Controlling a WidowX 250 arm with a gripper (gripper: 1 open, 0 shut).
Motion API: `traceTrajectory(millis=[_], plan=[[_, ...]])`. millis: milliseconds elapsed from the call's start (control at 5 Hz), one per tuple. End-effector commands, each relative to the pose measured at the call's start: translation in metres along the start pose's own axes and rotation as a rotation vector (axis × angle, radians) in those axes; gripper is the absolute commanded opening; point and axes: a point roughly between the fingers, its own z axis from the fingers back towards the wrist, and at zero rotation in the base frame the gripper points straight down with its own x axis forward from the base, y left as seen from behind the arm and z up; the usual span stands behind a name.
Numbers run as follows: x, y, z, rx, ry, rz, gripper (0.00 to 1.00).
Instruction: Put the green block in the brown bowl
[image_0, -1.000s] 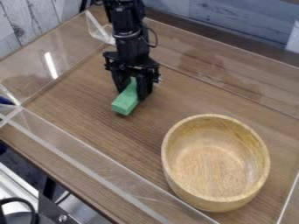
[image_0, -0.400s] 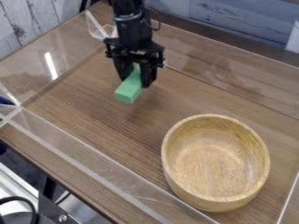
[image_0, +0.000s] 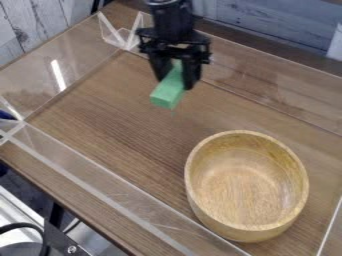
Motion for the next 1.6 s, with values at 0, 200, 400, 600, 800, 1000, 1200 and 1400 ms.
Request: traceTrajectory(millis=[0,200,400,600,800,1000,1200,1400], plan=[[0.0,-0.037,0.008,0.002,-0.049,-0.038,0.0],[-0.006,-0.067,-0.005,-0.001,-0.032,-0.073,0.0],[-0.017,-0.089,-0.017,-0.004,-0.015,-0.099,0.0],[-0.018,-0.089,-0.03,0.0,0.005,-0.105,0.0],[-0.018,-0.085,-0.033,0.001,0.008,-0.104,0.0],[-0.018,-0.082,-0.035,0.002,0.012,-0.103,0.0],[-0.017,-0.079,-0.039,0.005,0.016,-0.101,0.0],[-0.016,-0.075,-0.043,0.008,0.022,-0.099,0.0]])
